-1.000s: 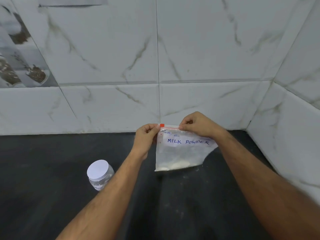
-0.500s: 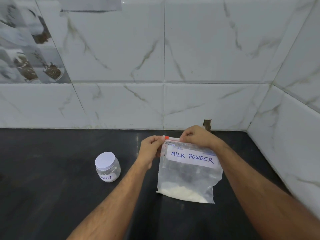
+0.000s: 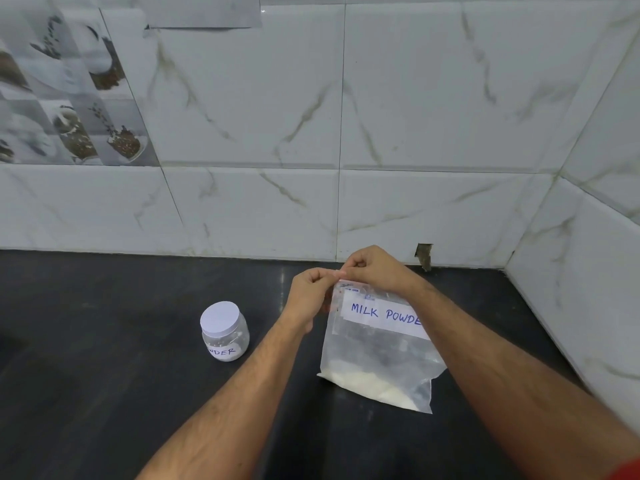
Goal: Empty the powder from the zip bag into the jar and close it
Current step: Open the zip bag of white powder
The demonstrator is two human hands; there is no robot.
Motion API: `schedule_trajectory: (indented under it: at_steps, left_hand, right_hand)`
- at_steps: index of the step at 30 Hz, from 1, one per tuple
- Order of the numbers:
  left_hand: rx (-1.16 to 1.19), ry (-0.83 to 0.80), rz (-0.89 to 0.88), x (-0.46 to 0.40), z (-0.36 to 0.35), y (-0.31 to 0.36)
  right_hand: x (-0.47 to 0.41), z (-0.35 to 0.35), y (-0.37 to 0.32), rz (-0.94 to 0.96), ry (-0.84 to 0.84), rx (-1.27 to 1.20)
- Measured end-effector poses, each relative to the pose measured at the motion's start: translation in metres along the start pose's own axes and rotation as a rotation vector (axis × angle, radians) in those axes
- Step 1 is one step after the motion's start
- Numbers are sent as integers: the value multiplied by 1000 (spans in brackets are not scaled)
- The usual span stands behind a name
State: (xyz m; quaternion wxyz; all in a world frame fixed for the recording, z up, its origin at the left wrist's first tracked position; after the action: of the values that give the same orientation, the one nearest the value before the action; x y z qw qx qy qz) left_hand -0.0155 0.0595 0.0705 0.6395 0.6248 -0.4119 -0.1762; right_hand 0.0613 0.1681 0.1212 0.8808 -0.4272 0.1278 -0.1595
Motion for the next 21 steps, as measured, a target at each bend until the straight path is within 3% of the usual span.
schedule_trajectory:
  at_steps: [21]
  left_hand:
    - [-135, 163, -122, -21, 12, 7]
  right_hand:
    - [-5, 19, 7, -17, 14, 308]
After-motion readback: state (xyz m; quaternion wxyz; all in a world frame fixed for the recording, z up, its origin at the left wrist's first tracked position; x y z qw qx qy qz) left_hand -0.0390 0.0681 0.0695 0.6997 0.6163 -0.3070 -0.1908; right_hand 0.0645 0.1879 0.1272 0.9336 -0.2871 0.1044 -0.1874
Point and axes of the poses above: each hand's wrist, its own x-axis away from the middle knuckle, its own z-axis out of the back of the hand, y = z × x, the point moved 10 cm from there along -x, towards the middle knuckle, and after that the axes turned 9 degrees about z, right-handed, at the moved point
